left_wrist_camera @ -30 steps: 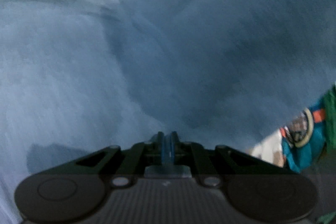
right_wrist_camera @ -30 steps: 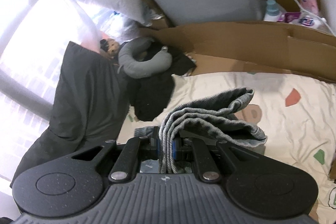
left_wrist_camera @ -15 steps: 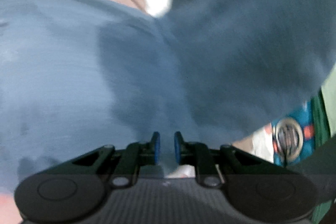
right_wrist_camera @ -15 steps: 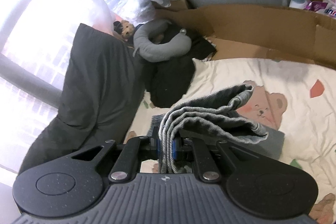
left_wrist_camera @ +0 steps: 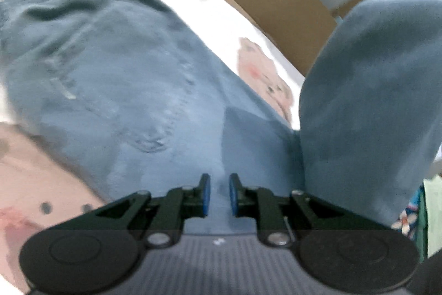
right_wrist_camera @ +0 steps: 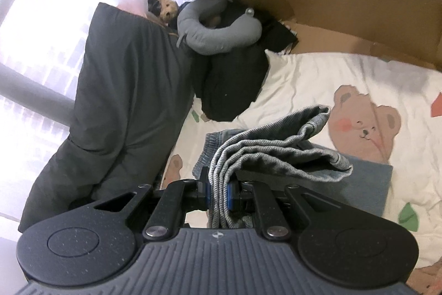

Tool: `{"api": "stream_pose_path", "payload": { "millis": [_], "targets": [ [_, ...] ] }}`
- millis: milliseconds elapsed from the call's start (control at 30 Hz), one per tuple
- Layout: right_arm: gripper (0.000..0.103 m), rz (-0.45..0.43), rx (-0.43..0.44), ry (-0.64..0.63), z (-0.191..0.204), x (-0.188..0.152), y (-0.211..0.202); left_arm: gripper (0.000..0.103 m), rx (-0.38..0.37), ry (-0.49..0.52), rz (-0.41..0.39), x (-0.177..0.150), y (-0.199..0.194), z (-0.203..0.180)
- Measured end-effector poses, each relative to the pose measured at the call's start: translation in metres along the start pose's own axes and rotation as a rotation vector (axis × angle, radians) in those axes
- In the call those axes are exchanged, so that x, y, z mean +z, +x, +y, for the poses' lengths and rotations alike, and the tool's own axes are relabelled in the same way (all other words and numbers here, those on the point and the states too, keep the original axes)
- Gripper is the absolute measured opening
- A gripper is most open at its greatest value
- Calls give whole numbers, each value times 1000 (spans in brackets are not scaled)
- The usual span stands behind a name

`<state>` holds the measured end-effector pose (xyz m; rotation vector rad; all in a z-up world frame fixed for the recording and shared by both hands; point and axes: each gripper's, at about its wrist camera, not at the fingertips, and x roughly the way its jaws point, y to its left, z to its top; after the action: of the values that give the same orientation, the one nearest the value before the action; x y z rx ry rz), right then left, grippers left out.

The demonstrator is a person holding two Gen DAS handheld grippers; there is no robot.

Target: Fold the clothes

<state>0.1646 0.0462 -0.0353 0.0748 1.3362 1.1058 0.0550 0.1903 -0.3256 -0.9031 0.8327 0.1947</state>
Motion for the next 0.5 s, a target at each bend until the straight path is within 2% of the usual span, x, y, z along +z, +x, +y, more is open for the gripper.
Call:
{"api": "stream_pose_path", "payload": {
  "millis": [300, 500],
  "targets": [
    [10, -19, -25, 44, 1, 5, 60, 15, 37, -43, -39, -10, -29, 26],
    [10, -50, -33, 65, 1, 5, 84, 15, 48, -89, -62, -13, -42, 40]
  ]
}}
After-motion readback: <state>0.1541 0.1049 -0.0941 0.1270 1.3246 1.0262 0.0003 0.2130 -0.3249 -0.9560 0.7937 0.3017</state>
